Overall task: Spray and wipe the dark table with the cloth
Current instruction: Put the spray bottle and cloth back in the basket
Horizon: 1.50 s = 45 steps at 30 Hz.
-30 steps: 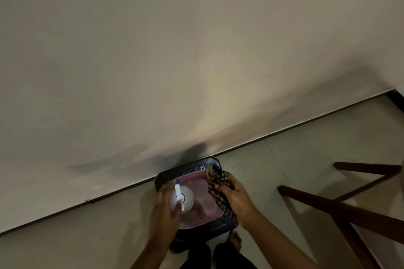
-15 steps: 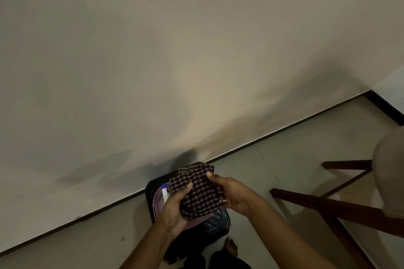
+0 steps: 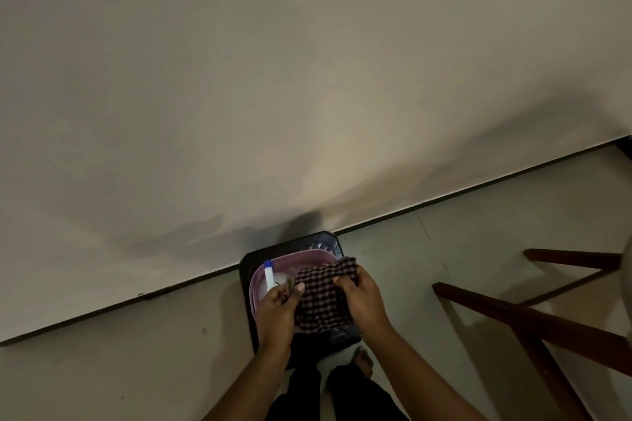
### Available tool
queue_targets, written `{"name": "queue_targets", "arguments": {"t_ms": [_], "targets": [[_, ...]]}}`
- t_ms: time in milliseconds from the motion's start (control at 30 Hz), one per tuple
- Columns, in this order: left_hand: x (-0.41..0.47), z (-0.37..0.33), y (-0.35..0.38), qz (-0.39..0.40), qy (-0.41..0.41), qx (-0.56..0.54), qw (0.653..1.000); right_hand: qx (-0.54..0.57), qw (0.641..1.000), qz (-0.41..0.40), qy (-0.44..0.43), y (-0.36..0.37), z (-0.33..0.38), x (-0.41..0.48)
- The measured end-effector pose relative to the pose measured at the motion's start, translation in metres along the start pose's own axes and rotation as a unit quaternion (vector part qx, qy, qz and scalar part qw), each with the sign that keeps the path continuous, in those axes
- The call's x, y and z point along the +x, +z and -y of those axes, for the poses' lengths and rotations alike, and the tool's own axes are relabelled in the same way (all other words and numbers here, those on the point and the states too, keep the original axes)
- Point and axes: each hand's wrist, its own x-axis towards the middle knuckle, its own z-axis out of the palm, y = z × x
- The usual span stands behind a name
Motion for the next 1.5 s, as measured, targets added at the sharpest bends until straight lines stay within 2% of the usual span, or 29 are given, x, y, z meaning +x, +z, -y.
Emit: {"name": "queue_targets", "arguments": {"t_ms": [133,200,267,400,467,533,633,833,967,1067,1133,1167,1233,1267,1300,1400,1500], "targets": [[0.011,0.001,-0.024,-0.149,0.066,-0.003,0.987,-0.032,0.999,-0.004,0.017,0.000,-0.011,0.015],[0.026,0.000,-0.037,-0.175,0.054,-0.008,0.983,-0.093,0.996,-0.003,0.012,0.000,-0.014,0.029],[0.049,0.006,-0.046,-0.154,0.030,0.013,0.987,-0.157,0.987,0.012,0.013,0.005,-0.015,0.044],[0.099,0.028,-0.050,-0.061,-0.055,0.085,0.993,-0.225,0.970,0.084,0.030,0.028,-0.024,0.078],[0.115,0.042,-0.050,-0.032,-0.064,0.128,0.989,-0.226,0.966,0.122,0.034,0.043,-0.029,0.095],[0.117,0.048,-0.048,-0.021,-0.059,0.127,0.990,-0.189,0.968,0.149,0.069,0.053,-0.037,0.108],[0.115,0.053,-0.050,-0.019,-0.053,0.106,0.993,-0.151,0.972,0.122,0.135,0.057,-0.058,0.124],[0.122,0.063,-0.060,0.009,-0.047,0.107,0.993,-0.229,0.956,0.025,0.181,0.067,-0.093,0.144],[0.122,0.065,-0.060,0.006,-0.037,0.116,0.993,-0.284,0.946,-0.007,0.159,0.070,-0.086,0.134],[0.120,0.065,-0.054,-0.011,-0.045,0.114,0.992,-0.325,0.943,-0.048,0.046,0.067,-0.084,0.109],[0.117,0.067,-0.049,-0.031,-0.049,0.122,0.991,-0.373,0.928,0.007,-0.007,0.067,-0.094,0.096],[0.116,0.068,-0.047,-0.041,-0.053,0.124,0.990,-0.415,0.908,0.059,-0.003,0.068,-0.101,0.092],[0.117,0.070,-0.047,-0.049,-0.057,0.123,0.990,-0.520,0.840,0.151,0.037,0.071,-0.109,0.094],[0.118,0.072,-0.047,-0.049,-0.060,0.122,0.989,-0.553,0.813,0.176,0.053,0.072,-0.109,0.098],[0.119,0.073,-0.048,-0.045,-0.063,0.118,0.990,-0.565,0.803,0.181,0.058,0.074,-0.105,0.102],[0.122,0.072,-0.054,-0.021,-0.075,0.089,0.993,-0.547,0.821,0.162,0.020,0.072,-0.090,0.113],[0.111,0.065,-0.057,-0.016,-0.112,0.062,0.992,-0.538,0.831,0.105,-0.095,0.051,-0.078,0.092]]}}
